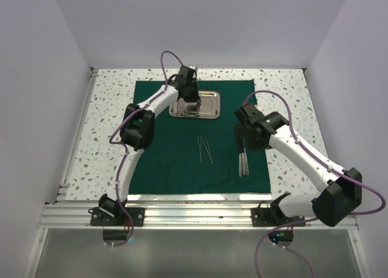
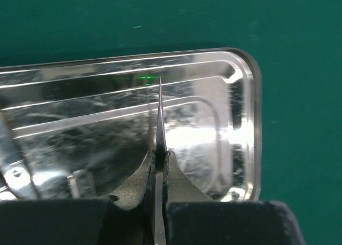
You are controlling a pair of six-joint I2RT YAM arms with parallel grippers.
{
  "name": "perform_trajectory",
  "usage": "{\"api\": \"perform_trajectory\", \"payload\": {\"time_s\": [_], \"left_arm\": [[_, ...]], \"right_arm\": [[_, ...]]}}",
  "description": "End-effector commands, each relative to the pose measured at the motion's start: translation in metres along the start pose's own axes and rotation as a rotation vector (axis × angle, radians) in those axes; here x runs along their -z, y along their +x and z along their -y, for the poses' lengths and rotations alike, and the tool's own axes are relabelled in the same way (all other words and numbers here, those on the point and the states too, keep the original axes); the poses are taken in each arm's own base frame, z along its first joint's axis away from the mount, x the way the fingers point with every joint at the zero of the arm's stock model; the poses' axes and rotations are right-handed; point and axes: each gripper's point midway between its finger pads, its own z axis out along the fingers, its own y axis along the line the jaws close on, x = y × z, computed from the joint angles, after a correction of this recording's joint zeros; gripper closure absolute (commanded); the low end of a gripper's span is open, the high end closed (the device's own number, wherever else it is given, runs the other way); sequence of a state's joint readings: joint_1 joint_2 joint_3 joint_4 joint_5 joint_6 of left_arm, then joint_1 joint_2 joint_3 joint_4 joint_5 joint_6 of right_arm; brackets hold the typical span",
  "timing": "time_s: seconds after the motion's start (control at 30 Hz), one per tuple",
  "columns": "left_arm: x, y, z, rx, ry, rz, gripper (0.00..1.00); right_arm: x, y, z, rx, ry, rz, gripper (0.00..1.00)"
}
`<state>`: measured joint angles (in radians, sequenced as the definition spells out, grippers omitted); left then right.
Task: Open and lay out the surgical kit
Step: Pick up the medical item from the container.
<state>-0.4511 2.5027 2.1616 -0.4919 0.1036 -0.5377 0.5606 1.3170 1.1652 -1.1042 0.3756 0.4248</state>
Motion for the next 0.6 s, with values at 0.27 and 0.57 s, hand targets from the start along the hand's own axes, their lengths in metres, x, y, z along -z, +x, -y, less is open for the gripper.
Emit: {"api": "perform_trajectory", "payload": {"time_s": [0.27, 0.57], "left_arm": [[0.086, -0.054, 0.072, 0.019, 0.259, 0.137, 1.00], [0.123, 0.039, 0.030, -0.092, -0.048, 0.047, 1.00]], "right_arm": [[0.018, -0.014, 0.001, -0.064, -0.054, 0.098, 0.02], [0.020, -0.002, -0.013, -0.098, -0.155, 0.091, 0.04]]}}
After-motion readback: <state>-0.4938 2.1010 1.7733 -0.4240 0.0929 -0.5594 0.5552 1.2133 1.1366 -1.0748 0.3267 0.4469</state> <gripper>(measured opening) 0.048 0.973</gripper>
